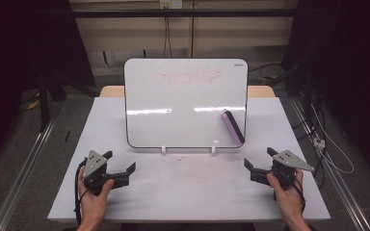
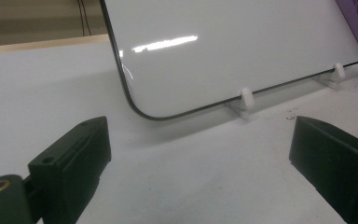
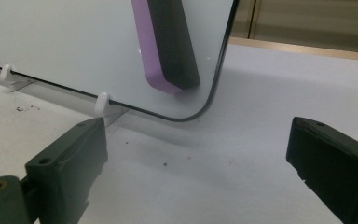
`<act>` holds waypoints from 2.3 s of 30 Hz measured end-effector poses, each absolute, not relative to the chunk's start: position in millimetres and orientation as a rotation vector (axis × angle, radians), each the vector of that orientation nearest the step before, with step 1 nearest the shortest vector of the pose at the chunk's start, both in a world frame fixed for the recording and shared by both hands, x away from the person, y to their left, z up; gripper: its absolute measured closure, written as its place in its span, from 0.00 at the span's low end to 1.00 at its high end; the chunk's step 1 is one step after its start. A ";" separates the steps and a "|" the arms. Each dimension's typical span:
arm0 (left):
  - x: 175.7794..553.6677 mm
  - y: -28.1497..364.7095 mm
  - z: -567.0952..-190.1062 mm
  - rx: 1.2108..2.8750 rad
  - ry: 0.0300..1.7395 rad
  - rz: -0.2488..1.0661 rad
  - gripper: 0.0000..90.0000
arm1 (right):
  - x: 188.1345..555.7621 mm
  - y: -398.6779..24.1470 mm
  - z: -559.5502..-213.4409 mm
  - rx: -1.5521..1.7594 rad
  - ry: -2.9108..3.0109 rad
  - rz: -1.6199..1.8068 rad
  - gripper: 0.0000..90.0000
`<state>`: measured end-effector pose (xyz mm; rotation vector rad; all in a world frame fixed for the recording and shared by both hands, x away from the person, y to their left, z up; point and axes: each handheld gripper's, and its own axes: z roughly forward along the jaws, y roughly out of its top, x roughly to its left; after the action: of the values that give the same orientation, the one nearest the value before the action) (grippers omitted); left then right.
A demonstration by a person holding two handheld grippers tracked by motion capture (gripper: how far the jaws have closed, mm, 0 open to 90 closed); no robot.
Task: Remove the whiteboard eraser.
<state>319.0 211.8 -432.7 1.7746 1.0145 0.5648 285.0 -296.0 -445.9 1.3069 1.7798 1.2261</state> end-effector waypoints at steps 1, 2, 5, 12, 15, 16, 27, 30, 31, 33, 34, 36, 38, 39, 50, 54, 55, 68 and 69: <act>319.0 211.9 -432.3 1.777 1.011 0.577 0.06 | 285.5 -295.0 -444.9 1.296 1.785 1.227 0.05; 319.4 211.8 -432.1 1.778 1.011 0.570 0.06 | 286.0 -294.0 -443.8 1.286 1.788 1.226 0.05; 320.3 211.0 -431.8 1.770 1.010 0.564 0.06 | 289.0 -290.8 -439.4 1.261 1.806 1.234 0.05; 323.4 207.8 -433.7 1.783 0.999 0.549 0.06 | 300.1 -282.0 -428.3 1.221 1.838 1.230 0.04; 323.1 207.3 -434.1 1.789 0.992 0.553 0.06 | 304.8 -278.5 -424.0 1.192 1.851 1.225 0.04; 323.0 207.4 -434.2 1.787 0.992 0.552 0.06 | 306.8 -277.6 -422.0 1.186 1.851 1.221 0.04; 323.4 207.6 -435.4 1.804 0.983 0.543 0.06 | 329.5 -265.7 -402.4 1.158 1.903 1.194 0.11; 324.7 208.0 -436.3 1.808 0.982 0.542 0.06 | 334.8 -261.6 -399.0 1.148 1.917 1.154 0.16; 325.1 207.6 -436.5 1.806 0.981 0.542 0.06 | 336.9 -259.9 -398.7 1.140 1.923 1.139 0.18; 325.8 207.0 -436.3 1.807 0.980 0.539 0.05 | 340.4 -256.8 -399.0 1.145 1.923 1.114 0.23; 326.1 206.9 -436.3 1.807 0.979 0.544 0.05 | 342.0 -255.2 -399.7 1.146 1.927 1.104 0.24; 327.6 206.2 -437.1 1.805 0.980 0.538 0.05 | 344.6 -252.9 -401.2 1.145 1.923 1.086 0.27; 329.3 206.2 -437.3 1.812 0.977 0.538 0.05 | 346.7 -251.4 -402.8 1.141 1.921 1.085 0.28; 329.8 206.0 -437.1 1.814 0.979 0.542 0.05 | 347.6 -251.0 -403.6 1.139 1.915 1.079 0.30; 325.5 207.3 -436.5 1.815 0.984 0.542 0.05 | 348.8 -250.1 -407.0 1.142 1.918 1.048 0.38; 324.4 207.8 -435.2 1.809 0.990 0.552 0.05 | 352.3 -248.6 -410.7 1.155 1.927 1.006 0.46; 324.7 207.5 -435.1 1.808 0.991 0.553 0.05 | 353.5 -248.6 -411.4 1.162 1.924 0.993 0.49; 324.4 206.3 -435.8 1.815 0.992 0.554 0.05 | 356.5 -239.5 -417.5 1.152 1.927 0.937 0.68; 324.4 206.8 -435.9 1.815 0.992 0.553 0.05 | 356.2 -238.8 -417.5 1.154 1.924 0.932 0.68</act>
<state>324.4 206.8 -435.9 1.8151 0.9919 0.5531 356.2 -238.8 -417.5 1.1539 1.9242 0.9323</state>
